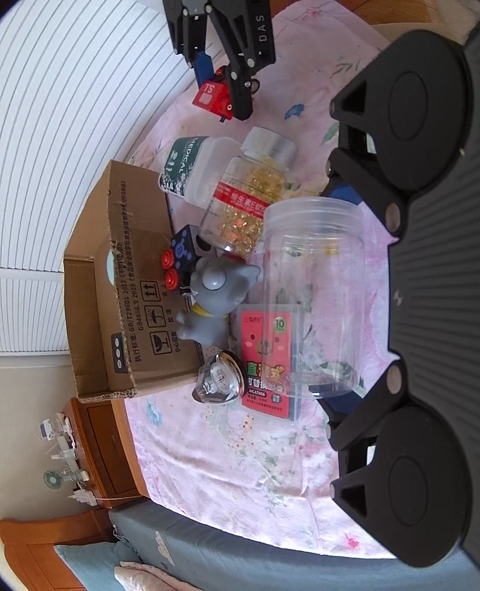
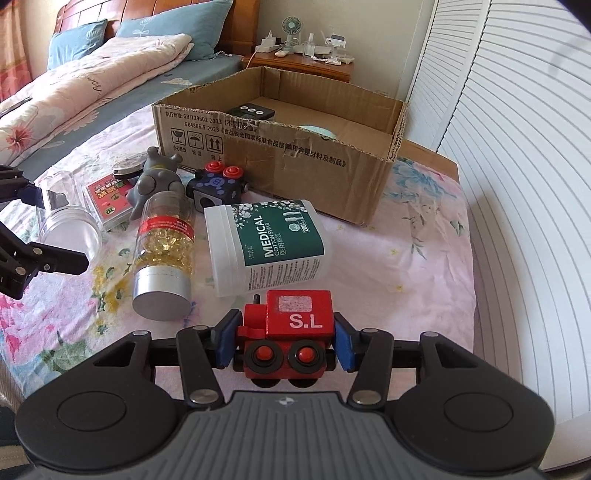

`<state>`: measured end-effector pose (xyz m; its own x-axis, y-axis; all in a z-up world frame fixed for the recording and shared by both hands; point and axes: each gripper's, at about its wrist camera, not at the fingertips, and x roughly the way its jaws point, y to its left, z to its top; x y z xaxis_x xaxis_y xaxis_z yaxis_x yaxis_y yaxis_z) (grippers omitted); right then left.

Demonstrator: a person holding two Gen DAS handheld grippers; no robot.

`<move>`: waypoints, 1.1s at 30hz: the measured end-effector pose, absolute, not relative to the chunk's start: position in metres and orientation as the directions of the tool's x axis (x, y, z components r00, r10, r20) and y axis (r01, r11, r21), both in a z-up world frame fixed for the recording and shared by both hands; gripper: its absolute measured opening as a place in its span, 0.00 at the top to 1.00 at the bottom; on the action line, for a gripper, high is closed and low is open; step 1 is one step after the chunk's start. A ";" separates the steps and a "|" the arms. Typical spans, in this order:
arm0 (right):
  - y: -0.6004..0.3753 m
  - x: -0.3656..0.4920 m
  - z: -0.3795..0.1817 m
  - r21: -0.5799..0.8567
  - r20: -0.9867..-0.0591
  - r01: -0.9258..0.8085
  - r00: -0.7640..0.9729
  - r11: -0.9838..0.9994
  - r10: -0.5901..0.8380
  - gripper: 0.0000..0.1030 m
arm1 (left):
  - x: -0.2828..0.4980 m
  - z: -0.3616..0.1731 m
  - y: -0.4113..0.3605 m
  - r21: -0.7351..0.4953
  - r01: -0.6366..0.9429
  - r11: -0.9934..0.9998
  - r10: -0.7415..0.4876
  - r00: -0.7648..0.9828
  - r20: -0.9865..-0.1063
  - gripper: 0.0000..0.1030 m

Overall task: Organize rigid objects
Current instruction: 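Carry the clear jar and red train into the box and release both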

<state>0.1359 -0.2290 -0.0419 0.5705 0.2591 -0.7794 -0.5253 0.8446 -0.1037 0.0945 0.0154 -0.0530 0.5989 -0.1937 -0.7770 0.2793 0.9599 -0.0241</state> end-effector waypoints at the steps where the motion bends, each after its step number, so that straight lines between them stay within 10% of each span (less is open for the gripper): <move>1: -0.229 0.136 -0.038 -0.106 -0.777 -0.526 0.573 0.844 0.259 0.45 | 0.094 -0.049 0.016 -0.018 0.294 0.956 -0.198 0.597 -0.777 0.13; 33: -0.190 0.230 0.057 -0.150 -0.657 -0.528 0.685 0.836 0.315 0.45 | 0.263 0.009 0.004 0.002 0.306 0.952 -0.218 0.684 -0.696 0.09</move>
